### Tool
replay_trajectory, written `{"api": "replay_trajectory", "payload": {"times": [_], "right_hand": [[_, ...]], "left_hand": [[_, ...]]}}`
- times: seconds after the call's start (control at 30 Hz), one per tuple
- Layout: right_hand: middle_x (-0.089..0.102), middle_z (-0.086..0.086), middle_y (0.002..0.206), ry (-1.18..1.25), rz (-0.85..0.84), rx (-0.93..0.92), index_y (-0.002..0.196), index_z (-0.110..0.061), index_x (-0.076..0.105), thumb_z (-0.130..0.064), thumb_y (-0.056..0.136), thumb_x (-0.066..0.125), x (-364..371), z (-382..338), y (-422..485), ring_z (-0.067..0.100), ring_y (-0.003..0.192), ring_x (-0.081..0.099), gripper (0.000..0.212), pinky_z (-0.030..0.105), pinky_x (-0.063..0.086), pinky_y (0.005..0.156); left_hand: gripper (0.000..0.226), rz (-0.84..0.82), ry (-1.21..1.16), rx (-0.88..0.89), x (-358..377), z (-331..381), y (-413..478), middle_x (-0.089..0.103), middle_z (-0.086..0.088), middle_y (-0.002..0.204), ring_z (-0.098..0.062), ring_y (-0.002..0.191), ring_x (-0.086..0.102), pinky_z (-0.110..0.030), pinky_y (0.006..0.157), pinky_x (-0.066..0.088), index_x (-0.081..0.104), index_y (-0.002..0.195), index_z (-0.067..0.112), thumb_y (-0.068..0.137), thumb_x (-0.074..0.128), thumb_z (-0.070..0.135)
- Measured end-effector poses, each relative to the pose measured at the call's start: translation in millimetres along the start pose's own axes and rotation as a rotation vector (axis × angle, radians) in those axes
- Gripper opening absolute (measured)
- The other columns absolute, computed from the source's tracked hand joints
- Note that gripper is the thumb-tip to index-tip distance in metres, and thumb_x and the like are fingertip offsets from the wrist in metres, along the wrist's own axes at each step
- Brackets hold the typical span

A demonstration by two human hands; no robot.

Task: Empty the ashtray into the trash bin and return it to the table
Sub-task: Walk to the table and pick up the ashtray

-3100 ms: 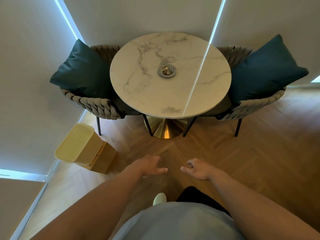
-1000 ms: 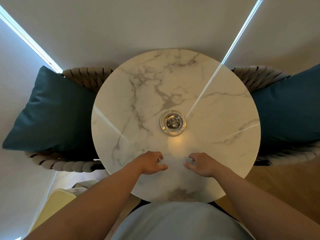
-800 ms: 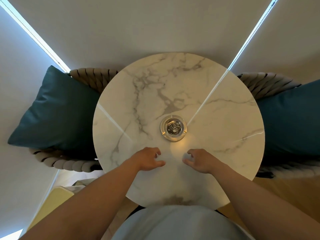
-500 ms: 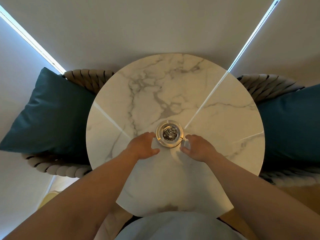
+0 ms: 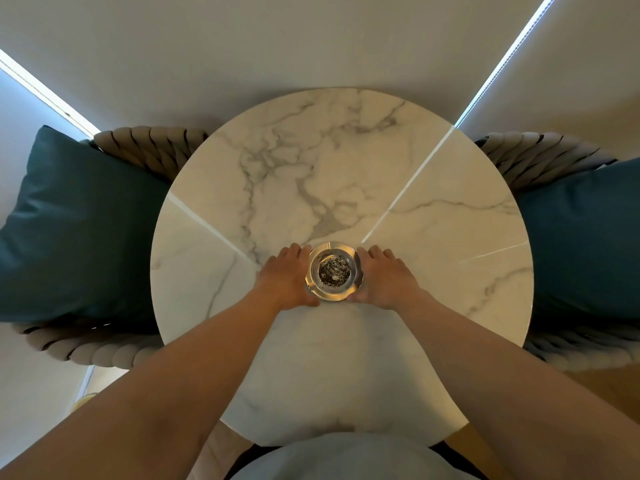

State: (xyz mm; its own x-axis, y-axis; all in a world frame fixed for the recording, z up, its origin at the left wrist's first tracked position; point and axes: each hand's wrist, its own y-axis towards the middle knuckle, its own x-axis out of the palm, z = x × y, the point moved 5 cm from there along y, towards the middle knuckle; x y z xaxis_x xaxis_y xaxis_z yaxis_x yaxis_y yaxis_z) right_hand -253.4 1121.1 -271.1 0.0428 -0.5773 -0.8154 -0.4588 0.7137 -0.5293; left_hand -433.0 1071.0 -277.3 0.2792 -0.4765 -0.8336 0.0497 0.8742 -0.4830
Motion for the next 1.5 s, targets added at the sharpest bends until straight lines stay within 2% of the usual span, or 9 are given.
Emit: {"api": "replay_trajectory", "payload": {"times": [0.13,0.23,0.67,1.0,1.3,1.5], "right_hand": [[0.042,0.010,0.134,-0.064,-0.023,-0.013,0.148,-0.014,0.024,-0.065,0.060,0.080,3.9,-1.6,7.9,0.032,0.121,0.044,0.116,0.043,0.046,0.096],[0.039,0.010,0.137,-0.081,-0.034,-0.013,0.151,-0.014,0.017,-0.064,0.057,0.083,6.5,-1.5,12.8,0.031,0.123,0.041,0.125,0.042,0.044,0.098],[0.040,0.010,0.131,-0.143,0.028,-0.048,0.147,-0.010,0.024,-0.059,0.059,0.083,12.6,-8.3,19.0,0.031,0.117,0.042,0.117,0.041,0.043,0.092],[0.040,0.007,0.132,-0.013,0.006,-0.084,0.142,-0.013,0.029,-0.058,0.056,0.087,13.3,-9.5,2.6,0.030,0.119,0.041,0.114,0.041,0.043,0.093],[0.039,0.001,0.145,0.144,-0.004,-0.122,0.149,-0.013,0.024,-0.049,0.056,0.091,15.7,-10.0,-35.5,0.025,0.134,0.035,0.120,0.040,0.041,0.105],[0.032,0.002,0.156,0.216,0.000,-0.134,0.155,-0.011,0.017,-0.043,0.058,0.093,17.0,-16.4,-62.7,0.021,0.142,0.029,0.127,0.040,0.041,0.109]], "left_hand": [[0.115,-0.001,0.021,0.002,4.5,-0.6,4.0,0.040,-0.005,0.138,-0.025,0.125,0.042,-0.041,0.100,0.041,0.023,0.147,0.015,0.059,0.084,0.059],[0.117,0.004,0.037,0.003,6.9,-1.1,7.7,0.039,-0.005,0.138,-0.025,0.126,0.041,-0.041,0.100,0.041,0.022,0.147,0.015,0.058,0.084,0.059],[0.111,0.050,0.072,-0.001,13.7,3.4,13.2,0.041,-0.005,0.133,-0.025,0.121,0.043,-0.040,0.097,0.041,0.029,0.142,0.013,0.058,0.081,0.063],[0.106,0.054,-0.025,0.056,12.3,2.9,-3.1,0.043,-0.003,0.132,-0.023,0.122,0.041,-0.037,0.101,0.039,0.035,0.138,0.015,0.055,0.085,0.059],[0.108,0.067,-0.172,0.112,12.3,9.0,-41.4,0.046,-0.001,0.133,-0.022,0.124,0.042,-0.038,0.104,0.039,0.037,0.140,0.015,0.053,0.088,0.053],[0.105,0.089,-0.223,0.138,9.8,16.2,-69.2,0.050,-0.001,0.132,-0.020,0.121,0.047,-0.035,0.100,0.042,0.040,0.137,0.015,0.052,0.091,0.049]]}}
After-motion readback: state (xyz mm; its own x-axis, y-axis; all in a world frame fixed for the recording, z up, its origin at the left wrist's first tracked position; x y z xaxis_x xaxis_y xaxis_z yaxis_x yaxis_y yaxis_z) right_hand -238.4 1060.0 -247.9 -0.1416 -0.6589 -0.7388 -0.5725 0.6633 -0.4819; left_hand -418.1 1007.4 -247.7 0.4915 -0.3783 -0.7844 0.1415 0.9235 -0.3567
